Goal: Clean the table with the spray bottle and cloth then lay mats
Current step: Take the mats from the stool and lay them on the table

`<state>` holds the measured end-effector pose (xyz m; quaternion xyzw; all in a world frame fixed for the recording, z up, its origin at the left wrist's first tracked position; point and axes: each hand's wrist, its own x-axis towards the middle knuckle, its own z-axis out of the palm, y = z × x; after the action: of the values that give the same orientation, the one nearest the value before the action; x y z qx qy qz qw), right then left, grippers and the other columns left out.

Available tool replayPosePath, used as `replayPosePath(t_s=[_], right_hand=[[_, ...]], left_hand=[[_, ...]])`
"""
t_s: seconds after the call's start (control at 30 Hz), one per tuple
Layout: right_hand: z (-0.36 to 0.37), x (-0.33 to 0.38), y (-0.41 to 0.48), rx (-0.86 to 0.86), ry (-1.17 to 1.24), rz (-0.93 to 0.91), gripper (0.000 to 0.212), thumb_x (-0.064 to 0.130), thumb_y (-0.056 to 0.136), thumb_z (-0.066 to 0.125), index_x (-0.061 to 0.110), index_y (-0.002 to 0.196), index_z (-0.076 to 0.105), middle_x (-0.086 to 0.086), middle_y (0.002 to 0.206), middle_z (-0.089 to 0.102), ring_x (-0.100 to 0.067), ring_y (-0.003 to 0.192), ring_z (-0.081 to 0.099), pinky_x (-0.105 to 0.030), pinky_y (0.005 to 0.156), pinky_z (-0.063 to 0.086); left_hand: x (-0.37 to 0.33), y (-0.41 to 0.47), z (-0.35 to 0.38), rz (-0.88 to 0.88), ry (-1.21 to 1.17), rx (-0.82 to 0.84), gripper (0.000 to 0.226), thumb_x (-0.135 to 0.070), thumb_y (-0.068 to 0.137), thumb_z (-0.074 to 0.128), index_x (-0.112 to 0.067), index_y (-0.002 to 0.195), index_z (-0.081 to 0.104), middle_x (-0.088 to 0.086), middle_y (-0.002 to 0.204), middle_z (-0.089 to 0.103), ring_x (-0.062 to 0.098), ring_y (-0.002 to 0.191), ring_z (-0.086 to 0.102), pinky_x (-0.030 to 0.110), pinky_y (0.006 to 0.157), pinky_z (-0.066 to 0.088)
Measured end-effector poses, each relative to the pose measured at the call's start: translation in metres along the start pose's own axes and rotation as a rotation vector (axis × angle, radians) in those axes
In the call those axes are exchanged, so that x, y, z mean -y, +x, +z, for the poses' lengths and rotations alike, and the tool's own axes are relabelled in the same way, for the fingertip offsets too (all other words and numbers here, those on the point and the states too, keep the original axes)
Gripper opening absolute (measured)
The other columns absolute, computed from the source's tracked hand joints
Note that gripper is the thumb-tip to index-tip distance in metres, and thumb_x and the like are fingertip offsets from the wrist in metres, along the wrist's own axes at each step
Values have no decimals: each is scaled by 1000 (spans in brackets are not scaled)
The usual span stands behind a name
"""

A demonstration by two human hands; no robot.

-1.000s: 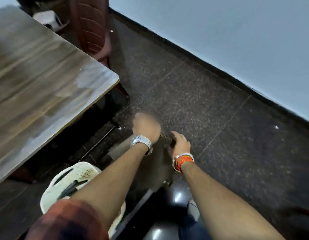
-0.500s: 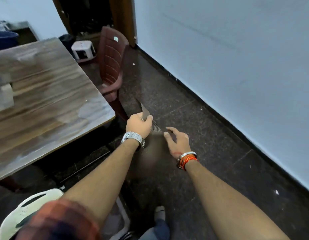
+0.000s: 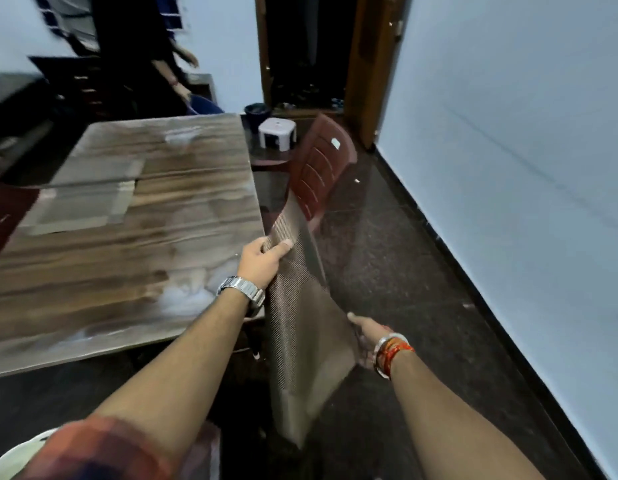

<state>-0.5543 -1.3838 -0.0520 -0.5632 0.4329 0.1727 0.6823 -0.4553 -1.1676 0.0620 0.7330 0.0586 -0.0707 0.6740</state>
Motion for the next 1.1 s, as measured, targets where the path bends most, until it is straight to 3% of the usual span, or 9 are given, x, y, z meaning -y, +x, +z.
replayPosePath(t_s=[0.1,0.2,0.33,0.47,0.57,0.73,0.83,0.93,1.1], right_hand=[[2,30,102,-46,-98,-67,93,58,35,89,5,108,65,-11,92,74,-29,76,73,-44,76,59],[34,92,83,25,-161,-253,48,35,63,86,11,100,68,-4,96,72,-21,87,69,-39,89,55],[70,153,91,130,-156,-456,24,-5,79,73,2,97,59,-7,77,68,-11,55,65,-22,50,54],[107,191,119,140,-214,-616,28,-6,77,73,14,80,53,-8,74,66,-17,64,60,-21,58,51],[135,207,146,108,-308,-731,32,-3,75,74,18,72,51,-5,68,60,-16,61,54,-30,63,49],[196,244,204,81,-377,-767,26,0,82,69,24,75,66,6,81,69,-15,82,66,-27,83,52],[227,264,232,11,-402,-708,17,2,87,62,13,94,74,-4,98,72,-21,98,66,-22,89,47],[258,291,252,28,-454,-705,24,3,92,56,1,114,68,-11,116,68,-24,113,60,-8,87,34],[299,316,290,193,-742,-765,57,13,90,63,2,141,41,-13,149,38,-24,139,34,-19,110,18]], left_hand=[[-5,37,-18,11,130,-161,28,-33,81,79,-9,72,68,7,72,68,20,66,61,36,70,54],[0,69,-38,13,269,-318,27,-31,89,73,-14,69,66,3,67,64,20,66,58,30,67,47],[15,102,-62,-95,438,-470,33,-46,88,70,-18,74,61,3,75,64,32,83,63,32,72,44],[27,128,-77,-153,535,-629,48,-59,85,67,-16,106,69,12,110,72,35,106,65,38,88,49],[38,159,-87,-202,530,-685,49,-60,85,64,-14,103,65,14,106,71,38,104,64,39,86,49],[54,239,-109,-320,460,-787,50,-61,80,70,-15,89,53,19,100,67,39,92,63,42,81,52],[65,280,-107,-365,660,-768,52,-61,85,64,-14,104,53,19,125,60,40,114,57,46,95,46],[76,323,-90,-402,1007,-658,94,-80,83,42,-11,147,37,15,160,28,38,144,28,52,116,21],[80,380,-51,-564,998,-346,110,-94,73,22,-29,159,0,2,168,-12,29,153,-11,58,118,-5]])
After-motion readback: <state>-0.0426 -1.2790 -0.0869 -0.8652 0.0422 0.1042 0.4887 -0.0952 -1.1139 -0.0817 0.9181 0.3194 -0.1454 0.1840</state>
